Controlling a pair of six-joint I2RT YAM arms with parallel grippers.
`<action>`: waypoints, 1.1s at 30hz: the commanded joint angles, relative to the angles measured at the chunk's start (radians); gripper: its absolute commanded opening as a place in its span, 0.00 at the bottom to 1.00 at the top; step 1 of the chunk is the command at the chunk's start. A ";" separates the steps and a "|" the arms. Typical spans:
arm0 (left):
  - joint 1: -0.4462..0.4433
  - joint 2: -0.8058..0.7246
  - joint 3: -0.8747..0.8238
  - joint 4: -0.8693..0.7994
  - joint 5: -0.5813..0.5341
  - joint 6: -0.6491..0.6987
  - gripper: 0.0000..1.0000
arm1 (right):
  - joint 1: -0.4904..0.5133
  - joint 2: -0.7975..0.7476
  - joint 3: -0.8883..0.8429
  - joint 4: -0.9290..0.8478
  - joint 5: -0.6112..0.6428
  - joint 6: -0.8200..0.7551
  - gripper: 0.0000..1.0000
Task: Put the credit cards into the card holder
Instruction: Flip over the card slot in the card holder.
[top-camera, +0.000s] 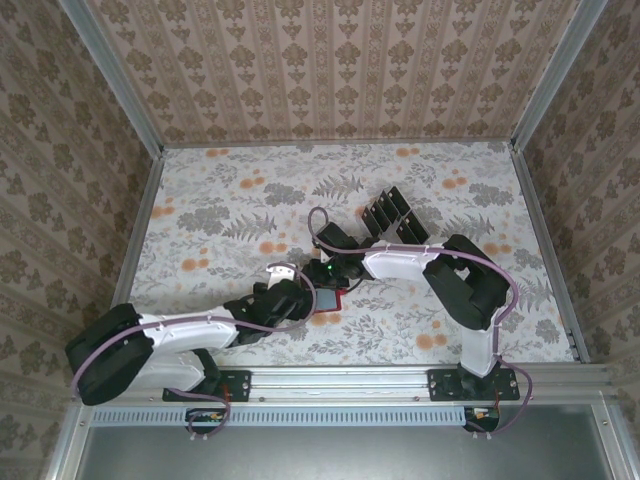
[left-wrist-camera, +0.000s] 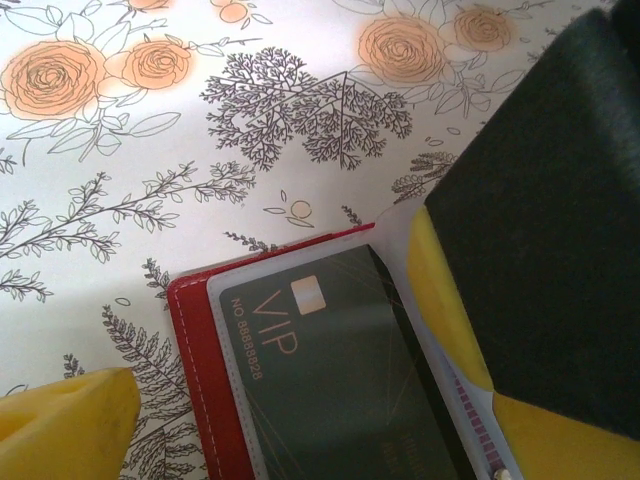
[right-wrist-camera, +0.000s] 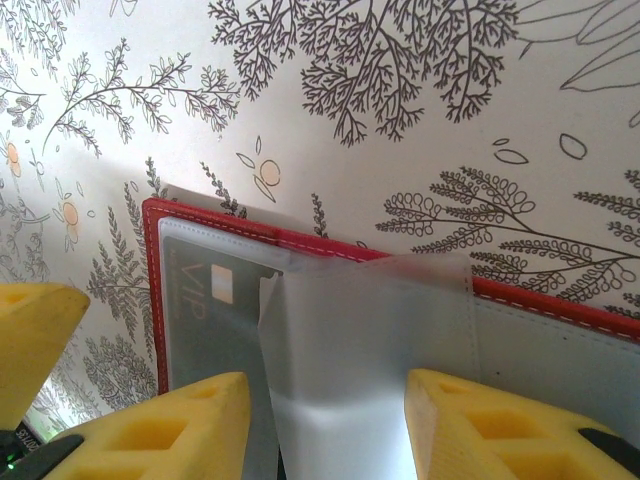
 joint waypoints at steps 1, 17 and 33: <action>-0.009 0.030 0.005 0.027 -0.003 0.019 1.00 | 0.007 0.022 0.010 0.003 -0.015 0.018 0.47; -0.047 0.161 0.019 -0.002 -0.052 -0.060 1.00 | -0.007 -0.015 0.026 -0.006 -0.023 0.010 0.47; -0.061 0.172 0.002 -0.008 -0.075 -0.101 1.00 | -0.067 -0.136 -0.059 -0.014 0.013 -0.006 0.47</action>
